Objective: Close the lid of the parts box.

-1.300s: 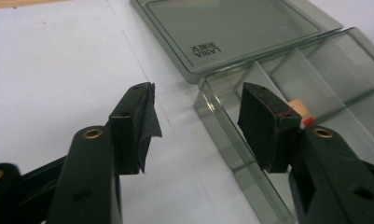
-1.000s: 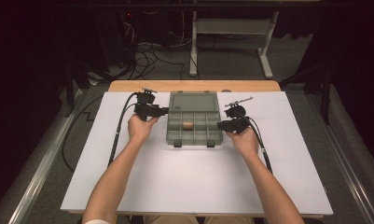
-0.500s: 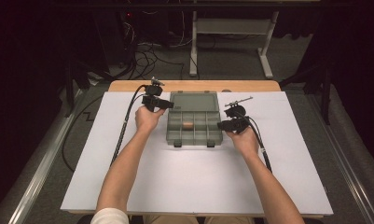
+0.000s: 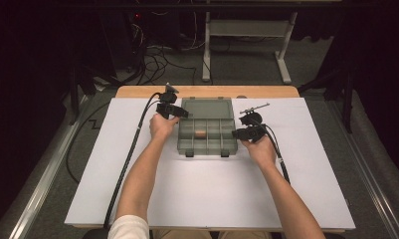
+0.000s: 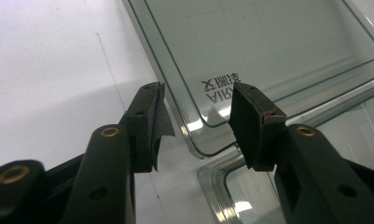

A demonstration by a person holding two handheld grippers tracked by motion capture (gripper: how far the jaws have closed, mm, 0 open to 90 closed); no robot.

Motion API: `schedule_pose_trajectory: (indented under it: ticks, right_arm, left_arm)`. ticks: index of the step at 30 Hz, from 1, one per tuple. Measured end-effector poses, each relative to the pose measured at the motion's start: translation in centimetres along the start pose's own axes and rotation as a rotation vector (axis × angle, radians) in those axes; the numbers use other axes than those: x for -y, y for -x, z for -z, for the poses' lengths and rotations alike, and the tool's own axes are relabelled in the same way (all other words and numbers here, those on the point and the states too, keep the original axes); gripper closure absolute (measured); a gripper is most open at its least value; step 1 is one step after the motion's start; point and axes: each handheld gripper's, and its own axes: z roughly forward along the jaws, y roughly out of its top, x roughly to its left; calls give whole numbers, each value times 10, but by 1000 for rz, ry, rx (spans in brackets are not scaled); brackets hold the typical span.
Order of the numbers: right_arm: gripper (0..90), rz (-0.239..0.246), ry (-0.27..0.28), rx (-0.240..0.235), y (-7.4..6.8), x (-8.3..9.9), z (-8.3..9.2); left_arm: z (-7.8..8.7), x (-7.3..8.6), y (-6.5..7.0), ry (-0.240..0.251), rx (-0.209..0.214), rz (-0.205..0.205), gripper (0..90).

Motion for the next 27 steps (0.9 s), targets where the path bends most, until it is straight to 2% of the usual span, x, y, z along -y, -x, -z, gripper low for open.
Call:
schedule_pose_trajectory:
  ticks: [5,8,13,19,23,27]
  right_arm:
    - [730,2,-4,-3,0,0,0]
    - [730,8,-6,-3,1,-1,0]
    - [730,10,-7,-4,1,-1,0]
    - [730,9,-8,-5,1,-1,0]
    - [731,2,-11,-7,1,-1,0]
    - [731,-2,-16,-7,1,-2,0]
  left_arm:
    - [-3,0,-6,-1,48,30,545]
    - [-4,-1,-8,1,59,47,549]
    - [-7,-1,-11,-1,94,79,507]
    - [-12,0,-16,-15,163,119,469]
    - [-12,1,-16,-13,167,116,460]
    - [-10,1,-14,-8,152,100,473]
